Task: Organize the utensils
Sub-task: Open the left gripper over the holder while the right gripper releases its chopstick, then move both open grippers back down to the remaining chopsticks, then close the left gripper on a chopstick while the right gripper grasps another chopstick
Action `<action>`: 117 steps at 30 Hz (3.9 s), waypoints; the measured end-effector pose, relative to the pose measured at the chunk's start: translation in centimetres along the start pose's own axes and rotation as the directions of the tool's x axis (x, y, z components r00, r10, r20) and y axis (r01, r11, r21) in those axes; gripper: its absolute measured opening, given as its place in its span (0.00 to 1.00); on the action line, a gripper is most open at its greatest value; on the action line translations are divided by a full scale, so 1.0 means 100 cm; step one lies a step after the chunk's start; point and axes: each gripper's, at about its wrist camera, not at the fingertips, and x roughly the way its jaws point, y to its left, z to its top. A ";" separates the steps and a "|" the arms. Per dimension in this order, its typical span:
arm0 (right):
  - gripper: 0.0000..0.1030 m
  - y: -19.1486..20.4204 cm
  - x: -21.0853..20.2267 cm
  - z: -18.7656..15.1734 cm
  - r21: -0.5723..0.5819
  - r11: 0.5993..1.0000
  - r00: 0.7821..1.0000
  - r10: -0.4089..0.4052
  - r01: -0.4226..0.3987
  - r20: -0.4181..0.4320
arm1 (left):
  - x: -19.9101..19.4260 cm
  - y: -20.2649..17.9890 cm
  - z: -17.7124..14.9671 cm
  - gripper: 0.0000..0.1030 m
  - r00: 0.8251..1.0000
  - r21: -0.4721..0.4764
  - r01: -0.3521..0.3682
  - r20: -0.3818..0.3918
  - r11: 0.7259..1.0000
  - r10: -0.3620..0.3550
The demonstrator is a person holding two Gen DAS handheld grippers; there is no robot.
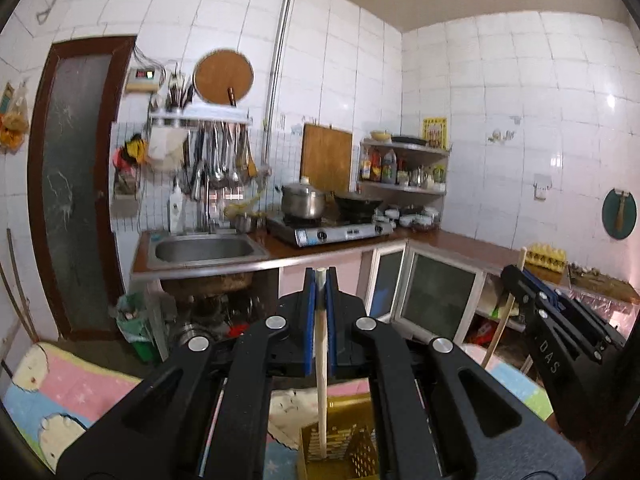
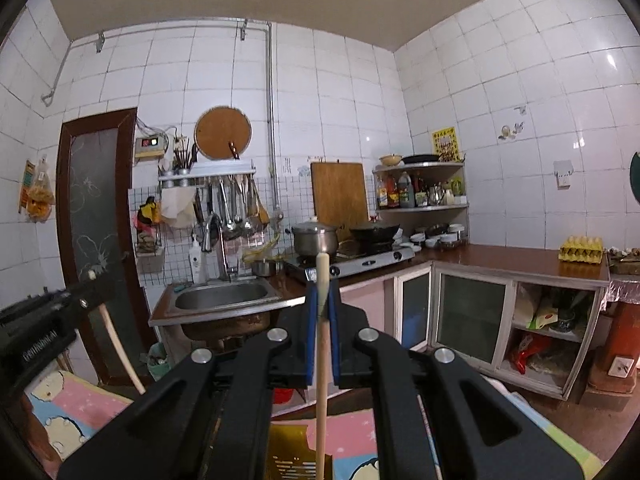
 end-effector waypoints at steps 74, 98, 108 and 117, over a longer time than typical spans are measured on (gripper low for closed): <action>0.54 -0.042 -0.104 -0.238 -0.054 0.994 0.712 -0.107 0.097 -0.694 | -0.068 0.053 -0.253 0.95 0.777 0.051 -0.165 -0.608 0.985 0.161; 0.54 -0.037 -0.107 -0.241 -0.087 0.992 0.694 -0.126 0.091 -0.709 | -0.061 0.037 -0.263 0.94 0.734 0.082 -0.139 -0.660 0.987 0.158; 0.40 -0.032 -0.093 -0.238 -0.107 0.987 0.647 -0.162 0.123 -0.745 | -0.052 0.034 -0.258 0.79 0.709 0.055 -0.116 -0.694 0.992 0.122; 0.22 -0.028 -0.076 -0.237 -0.086 0.986 0.626 -0.159 0.146 -0.763 | -0.034 0.026 -0.250 0.55 0.682 0.050 -0.120 -0.722 0.992 0.119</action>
